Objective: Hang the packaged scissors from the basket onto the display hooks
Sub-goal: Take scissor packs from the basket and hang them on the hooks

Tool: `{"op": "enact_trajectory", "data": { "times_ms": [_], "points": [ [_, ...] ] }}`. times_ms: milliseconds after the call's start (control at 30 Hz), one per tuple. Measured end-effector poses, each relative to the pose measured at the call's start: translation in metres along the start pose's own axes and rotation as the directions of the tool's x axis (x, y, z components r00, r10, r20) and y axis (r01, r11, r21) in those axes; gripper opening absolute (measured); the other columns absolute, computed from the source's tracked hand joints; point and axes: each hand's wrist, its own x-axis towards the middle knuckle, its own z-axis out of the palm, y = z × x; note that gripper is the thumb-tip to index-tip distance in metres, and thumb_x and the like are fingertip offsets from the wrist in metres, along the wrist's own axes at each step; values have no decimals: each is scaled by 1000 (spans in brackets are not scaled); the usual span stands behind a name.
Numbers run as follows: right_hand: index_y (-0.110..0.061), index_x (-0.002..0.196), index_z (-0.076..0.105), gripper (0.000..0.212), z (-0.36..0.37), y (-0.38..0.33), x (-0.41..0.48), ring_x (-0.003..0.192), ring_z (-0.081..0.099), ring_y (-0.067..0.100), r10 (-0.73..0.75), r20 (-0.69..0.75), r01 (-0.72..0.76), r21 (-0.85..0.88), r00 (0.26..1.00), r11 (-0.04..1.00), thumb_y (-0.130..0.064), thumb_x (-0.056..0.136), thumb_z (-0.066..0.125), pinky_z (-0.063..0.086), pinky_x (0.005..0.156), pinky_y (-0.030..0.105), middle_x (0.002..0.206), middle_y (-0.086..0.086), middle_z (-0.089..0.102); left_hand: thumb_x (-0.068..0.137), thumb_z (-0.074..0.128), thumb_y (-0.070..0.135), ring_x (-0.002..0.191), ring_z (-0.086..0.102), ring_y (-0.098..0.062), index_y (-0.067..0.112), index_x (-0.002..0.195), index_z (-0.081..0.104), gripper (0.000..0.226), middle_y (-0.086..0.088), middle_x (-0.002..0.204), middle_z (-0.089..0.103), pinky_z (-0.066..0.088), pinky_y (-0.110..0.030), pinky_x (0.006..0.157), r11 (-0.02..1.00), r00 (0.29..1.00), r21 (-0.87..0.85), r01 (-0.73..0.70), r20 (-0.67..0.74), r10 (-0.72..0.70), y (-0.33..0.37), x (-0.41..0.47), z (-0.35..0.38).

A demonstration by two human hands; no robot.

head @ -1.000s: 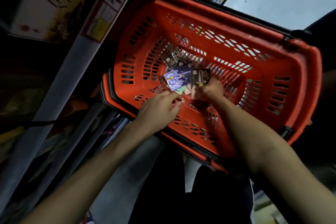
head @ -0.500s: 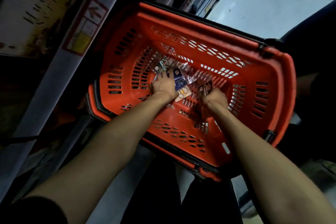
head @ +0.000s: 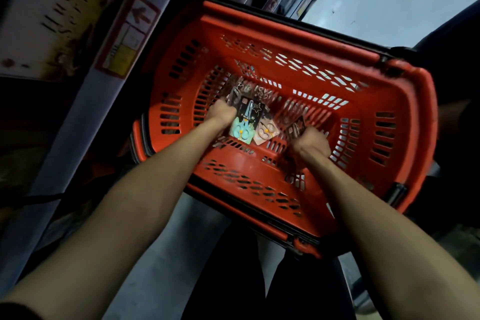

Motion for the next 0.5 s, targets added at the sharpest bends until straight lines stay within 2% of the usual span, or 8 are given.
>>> {"op": "enact_trajectory", "data": {
  "times_ms": [133, 267, 400, 500],
  "points": [
    [-15, 120, 63, 28, 3, -4, -10, 116, 65, 33, -14, -4, 14, 21, 1000, 1000, -27, 96, 62, 50, 90, 37, 125, 13, 68, 105, 51, 38, 124, 62, -41, 11, 132, 67, 41, -22, 134, 67, 48, -37, 98, 999, 999, -13, 49, 24, -48, -15, 2, -10],
    [-20, 124, 61, 34, 8, -6, -17, 112, 67, 34, -67, 17, 66, 68, 998, 995, -29, 91, 64, 52, 89, 37, 120, 12, 70, 107, 48, 35, 122, 62, -41, 5, 128, 67, 41, -24, 133, 67, 49, -41, 103, 986, 995, -145, 81, 71, -71, -17, 2, -8],
    [-24, 132, 61, 39, 2, -5, -33, 115, 65, 36, -107, 40, 102, 110, 993, 989, -24, 93, 60, 51, 94, 38, 123, 14, 70, 109, 47, 38, 136, 53, -43, -6, 144, 51, 56, -27, 148, 55, 43, -41, 110, 948, 990, -288, 139, 20, -139, 1, -25, -15],
    [-23, 129, 63, 35, -7, -5, -52, 114, 66, 38, -112, 7, 110, 174, 994, 979, -22, 94, 58, 51, 92, 38, 122, 16, 71, 109, 48, 26, 138, 52, -41, -4, 149, 44, 51, -24, 151, 53, 42, -39, 108, 915, 988, -379, 139, -16, -157, 7, -54, -25]
  ]
}}
